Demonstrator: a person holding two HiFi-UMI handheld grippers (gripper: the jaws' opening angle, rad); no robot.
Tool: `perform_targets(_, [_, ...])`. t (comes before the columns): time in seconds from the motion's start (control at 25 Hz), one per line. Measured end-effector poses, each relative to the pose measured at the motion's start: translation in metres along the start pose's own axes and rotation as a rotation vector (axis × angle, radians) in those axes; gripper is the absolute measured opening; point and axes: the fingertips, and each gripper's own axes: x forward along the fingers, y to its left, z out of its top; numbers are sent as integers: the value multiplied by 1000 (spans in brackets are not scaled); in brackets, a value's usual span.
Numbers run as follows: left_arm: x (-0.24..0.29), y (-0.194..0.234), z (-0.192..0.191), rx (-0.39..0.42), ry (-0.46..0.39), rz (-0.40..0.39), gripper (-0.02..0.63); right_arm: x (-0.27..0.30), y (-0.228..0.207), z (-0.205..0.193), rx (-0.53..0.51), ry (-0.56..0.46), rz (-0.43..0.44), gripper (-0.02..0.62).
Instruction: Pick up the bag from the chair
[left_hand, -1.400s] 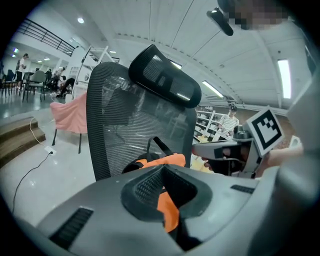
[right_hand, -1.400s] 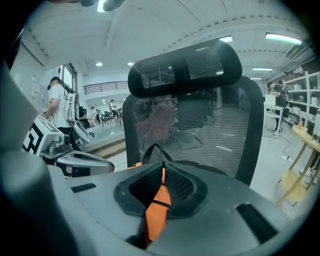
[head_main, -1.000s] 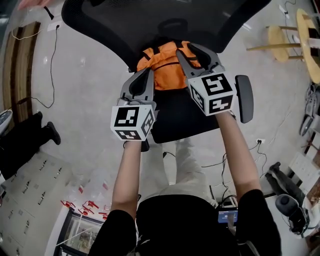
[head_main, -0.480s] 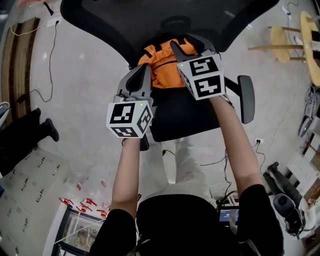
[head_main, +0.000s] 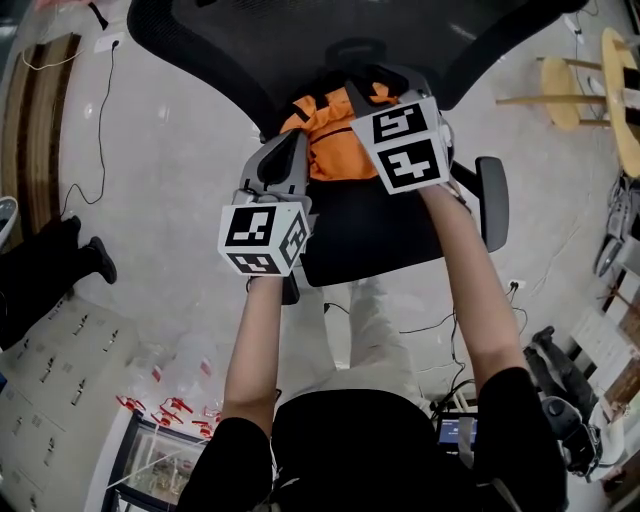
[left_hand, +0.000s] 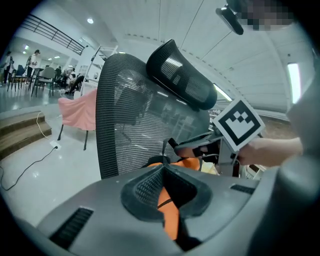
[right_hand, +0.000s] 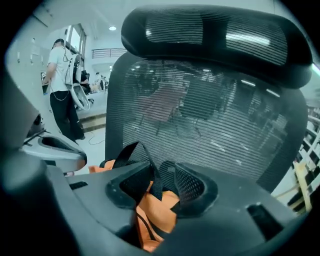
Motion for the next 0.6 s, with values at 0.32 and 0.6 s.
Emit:
perform_targets(0.32, [2, 9, 1, -8, 1, 8, 6, 12, 7, -3, -37, 36, 37, 143])
perform_targets(0.6, [5, 13, 1, -6, 5, 11, 5, 19, 7, 0, -97, 50, 44, 143])
